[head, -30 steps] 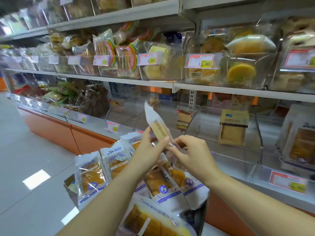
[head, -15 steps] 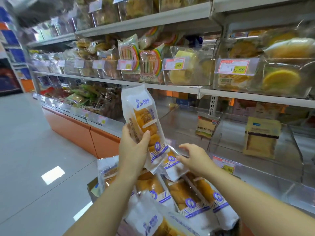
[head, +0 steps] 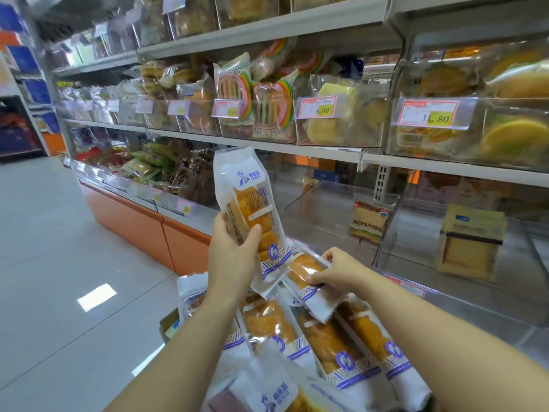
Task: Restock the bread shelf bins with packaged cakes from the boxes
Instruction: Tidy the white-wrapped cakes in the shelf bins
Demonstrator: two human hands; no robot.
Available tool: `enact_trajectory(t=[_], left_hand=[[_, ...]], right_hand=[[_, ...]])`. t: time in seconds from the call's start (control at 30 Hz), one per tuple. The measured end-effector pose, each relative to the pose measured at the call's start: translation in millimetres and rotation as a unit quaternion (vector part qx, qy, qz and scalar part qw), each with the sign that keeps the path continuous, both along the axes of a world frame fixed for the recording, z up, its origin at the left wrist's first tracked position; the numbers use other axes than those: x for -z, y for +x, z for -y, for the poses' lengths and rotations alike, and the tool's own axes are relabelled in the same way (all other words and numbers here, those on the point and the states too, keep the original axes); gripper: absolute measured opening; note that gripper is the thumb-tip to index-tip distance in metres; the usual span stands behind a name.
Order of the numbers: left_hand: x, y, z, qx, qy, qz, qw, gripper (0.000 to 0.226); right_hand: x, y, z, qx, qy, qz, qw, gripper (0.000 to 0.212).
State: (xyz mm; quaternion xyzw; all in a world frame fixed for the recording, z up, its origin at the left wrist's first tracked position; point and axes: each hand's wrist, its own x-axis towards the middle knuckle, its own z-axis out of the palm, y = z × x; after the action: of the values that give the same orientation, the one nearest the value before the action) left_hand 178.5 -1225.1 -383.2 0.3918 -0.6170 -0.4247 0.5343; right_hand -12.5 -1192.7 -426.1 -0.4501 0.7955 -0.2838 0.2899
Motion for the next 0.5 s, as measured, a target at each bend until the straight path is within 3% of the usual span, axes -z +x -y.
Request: enact_trajectory(t=[0.17,0.33,0.5], left_hand=[[-5.3,-2.1,-6.6,-0.005,-0.006,-0.002,1.000,0.045],[-10.3,-40.8,-33.8,0.049,0.010,-0.010,0.999,0.042],[-10.1,-107.7,-82.1,0.141,0.035,-0.007,0.989,0.056]], right_hand=[[-21.8,-18.1,-53.5,0.064,-0.144,-0.033,0.987,0.047],[-38.8,-33.2,-133.0,0.141,-0.349,0.015,0.926,0.045],[-50.2,-51.8,-193.6,0.135,-0.407,0.047,0.902,0.050]])
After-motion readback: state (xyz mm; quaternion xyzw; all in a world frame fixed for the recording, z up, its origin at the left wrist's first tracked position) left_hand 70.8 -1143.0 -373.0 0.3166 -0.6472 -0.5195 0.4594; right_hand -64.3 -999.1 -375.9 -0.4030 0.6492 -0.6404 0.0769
